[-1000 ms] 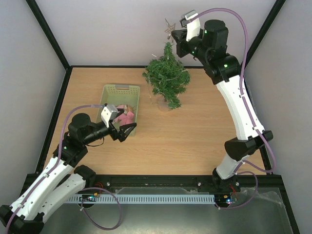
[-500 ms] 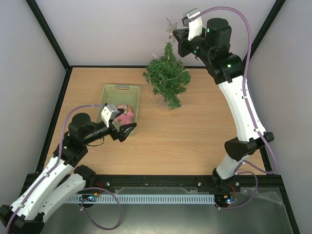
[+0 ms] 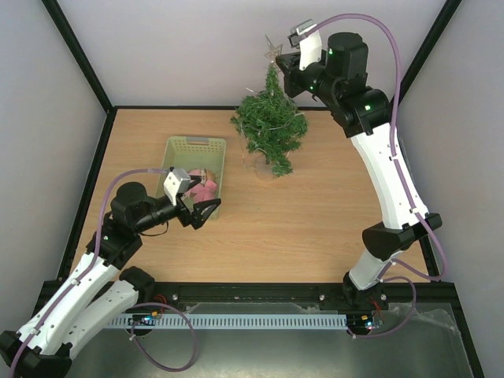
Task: Decorate the small christmas tree
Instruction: Place the decoration item on the Christmas tree.
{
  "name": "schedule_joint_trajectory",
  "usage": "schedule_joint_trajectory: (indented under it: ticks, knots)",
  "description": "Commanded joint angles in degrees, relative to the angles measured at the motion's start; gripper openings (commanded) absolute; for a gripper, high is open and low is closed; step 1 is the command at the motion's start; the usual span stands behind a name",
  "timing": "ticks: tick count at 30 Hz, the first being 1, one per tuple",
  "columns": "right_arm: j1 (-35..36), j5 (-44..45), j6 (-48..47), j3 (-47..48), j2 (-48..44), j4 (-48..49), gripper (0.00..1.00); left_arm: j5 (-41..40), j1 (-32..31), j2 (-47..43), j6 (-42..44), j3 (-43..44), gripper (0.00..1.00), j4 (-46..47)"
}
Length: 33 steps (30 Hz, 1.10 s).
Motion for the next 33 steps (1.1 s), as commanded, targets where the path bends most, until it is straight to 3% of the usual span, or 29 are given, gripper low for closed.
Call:
schedule_joint_trajectory:
  ticks: [1,14,17,22,26,33]
  knots:
    - [0.7,2.0,-0.4,2.0,-1.6,-1.8,0.02,0.7,0.3,-0.1,0.4,-0.3,1.00,0.6]
    - [1.6,-0.6,1.0,1.0,-4.3,-1.8,0.02,-1.4,0.5,-0.2,-0.8,0.0,1.00,0.8]
    - [1.7,-3.6,1.7,-2.9,-7.2,-2.1,0.02,-4.7,0.5,-0.5,-5.9,0.3,1.00,3.4]
    - [1.9,-11.6,3.4,-14.3,-15.0,-0.7,0.02,-1.0,0.6,1.9,-10.0,5.4,1.00,6.0]
    - [2.4,-20.0,5.3,-25.1,-21.8,2.4,0.02,3.5,0.8,6.3,-14.4,13.1,0.87,6.9]
    - [3.3,-37.7,12.4,-45.3,-31.6,17.6,0.02,15.2,1.3,14.0,-27.7,19.6,0.62,19.5]
